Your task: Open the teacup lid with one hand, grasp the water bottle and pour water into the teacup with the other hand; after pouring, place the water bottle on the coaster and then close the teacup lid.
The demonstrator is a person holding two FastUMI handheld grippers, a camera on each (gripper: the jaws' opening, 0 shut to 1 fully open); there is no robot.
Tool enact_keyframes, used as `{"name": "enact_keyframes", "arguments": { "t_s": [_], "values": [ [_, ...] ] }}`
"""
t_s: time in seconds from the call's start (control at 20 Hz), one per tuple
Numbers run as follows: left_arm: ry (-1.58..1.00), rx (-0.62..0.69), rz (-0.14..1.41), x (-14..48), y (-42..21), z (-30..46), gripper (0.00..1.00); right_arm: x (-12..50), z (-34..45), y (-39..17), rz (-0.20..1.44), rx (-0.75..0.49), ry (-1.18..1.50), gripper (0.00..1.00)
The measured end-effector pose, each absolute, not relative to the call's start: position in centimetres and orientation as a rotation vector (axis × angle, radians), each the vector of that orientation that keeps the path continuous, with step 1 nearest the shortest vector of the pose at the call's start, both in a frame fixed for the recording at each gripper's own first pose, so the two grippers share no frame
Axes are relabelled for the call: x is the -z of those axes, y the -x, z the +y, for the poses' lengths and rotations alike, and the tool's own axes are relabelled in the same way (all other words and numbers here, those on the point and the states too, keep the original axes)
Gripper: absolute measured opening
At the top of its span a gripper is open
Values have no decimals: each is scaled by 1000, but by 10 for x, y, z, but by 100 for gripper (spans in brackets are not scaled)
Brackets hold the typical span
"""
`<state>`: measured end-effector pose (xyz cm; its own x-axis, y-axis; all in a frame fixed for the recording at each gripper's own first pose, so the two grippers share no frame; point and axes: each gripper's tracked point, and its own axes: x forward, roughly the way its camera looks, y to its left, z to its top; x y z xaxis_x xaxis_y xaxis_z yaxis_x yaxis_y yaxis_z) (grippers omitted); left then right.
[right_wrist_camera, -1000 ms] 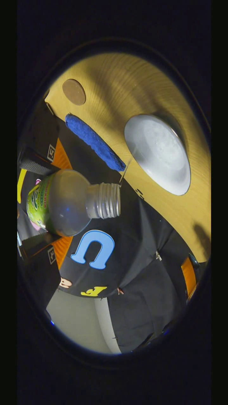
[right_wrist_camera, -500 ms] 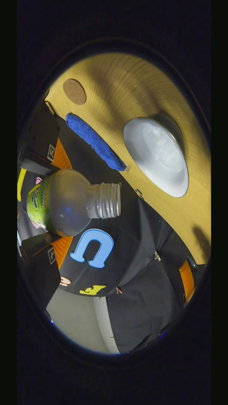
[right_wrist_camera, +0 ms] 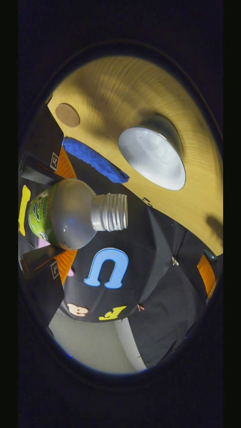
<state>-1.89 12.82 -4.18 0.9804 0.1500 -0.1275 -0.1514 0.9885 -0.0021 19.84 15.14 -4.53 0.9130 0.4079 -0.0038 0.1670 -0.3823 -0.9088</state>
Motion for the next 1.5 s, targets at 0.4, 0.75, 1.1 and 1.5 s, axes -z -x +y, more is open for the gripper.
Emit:
{"name": "enact_keyframes", "arguments": {
  "t_s": [0.4, 0.75, 1.1, 1.5],
  "values": [
    [-30, -132, 92, 20, 20, 106, 28, 54, 126, -197, -95, -327, 1310, 81],
    [-25, -98, 83, 12, 14, 84, 28, 28, 79, -196, 95, -255, 804, 82],
    [-27, -42, 74, 8, 7, 59, 28, 15, 71, -193, 198, -365, 242, 82],
    [-34, -53, 68, 3, 10, 63, 28, 35, 56, -245, 198, -347, 95, 82]
  ]
}}
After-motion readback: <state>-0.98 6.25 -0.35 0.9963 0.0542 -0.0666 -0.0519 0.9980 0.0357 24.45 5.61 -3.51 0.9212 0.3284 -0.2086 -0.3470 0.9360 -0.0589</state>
